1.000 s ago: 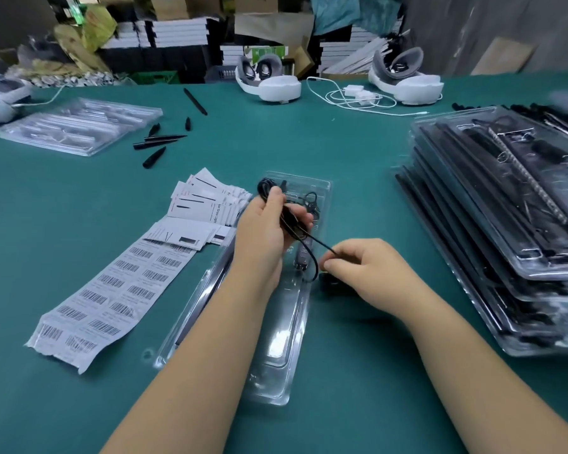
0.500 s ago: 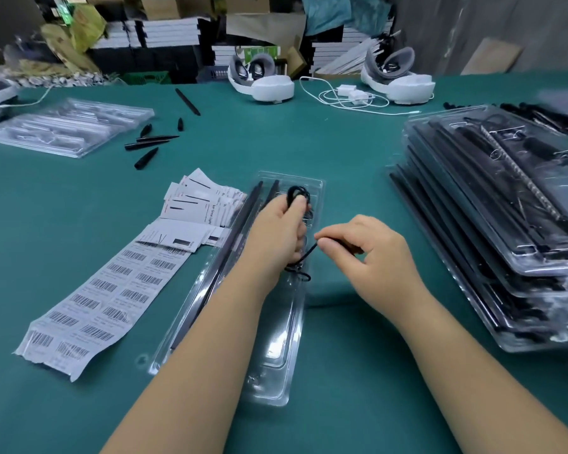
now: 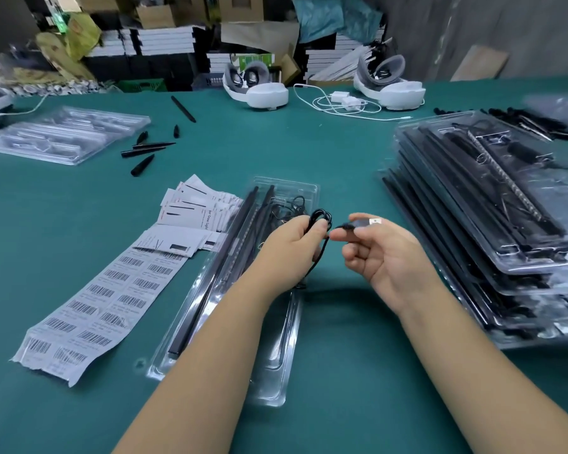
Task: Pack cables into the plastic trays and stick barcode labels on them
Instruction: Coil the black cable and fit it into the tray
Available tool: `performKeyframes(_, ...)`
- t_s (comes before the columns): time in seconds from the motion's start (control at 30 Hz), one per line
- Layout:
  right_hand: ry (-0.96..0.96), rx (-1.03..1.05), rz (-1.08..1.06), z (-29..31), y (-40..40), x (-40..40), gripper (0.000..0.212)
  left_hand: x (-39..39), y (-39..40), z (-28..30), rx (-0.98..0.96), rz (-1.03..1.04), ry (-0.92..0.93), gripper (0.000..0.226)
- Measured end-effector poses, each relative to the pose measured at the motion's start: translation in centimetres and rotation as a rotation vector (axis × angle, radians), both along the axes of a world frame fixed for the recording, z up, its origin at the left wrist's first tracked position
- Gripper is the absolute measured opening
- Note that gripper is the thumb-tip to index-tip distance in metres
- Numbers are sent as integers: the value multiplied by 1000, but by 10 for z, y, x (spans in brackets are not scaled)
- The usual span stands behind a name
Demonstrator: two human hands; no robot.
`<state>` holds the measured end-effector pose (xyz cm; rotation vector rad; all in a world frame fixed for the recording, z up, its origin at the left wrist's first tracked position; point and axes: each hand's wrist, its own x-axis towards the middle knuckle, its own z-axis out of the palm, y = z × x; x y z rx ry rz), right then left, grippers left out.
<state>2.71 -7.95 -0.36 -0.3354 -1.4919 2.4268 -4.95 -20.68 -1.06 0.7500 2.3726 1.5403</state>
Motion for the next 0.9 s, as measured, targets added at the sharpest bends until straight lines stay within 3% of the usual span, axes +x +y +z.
performKeyframes(0.2,-22,465,-73,-2,-5,-2,17,3,-2,0,23,-90,-27,29)
performKeyframes(0.37,-25,331,-124,-5,-12,-2,10,7,0,-1,55,-74,39,36)
performKeyframes(0.7,1,253,-102,-4,-11,-1,8,11,3,-2,87,16,87,34)
performKeyframes(0.9,-17,384,-162,-4,-11,-1,21,13,2,-1,262,-60,-111,24)
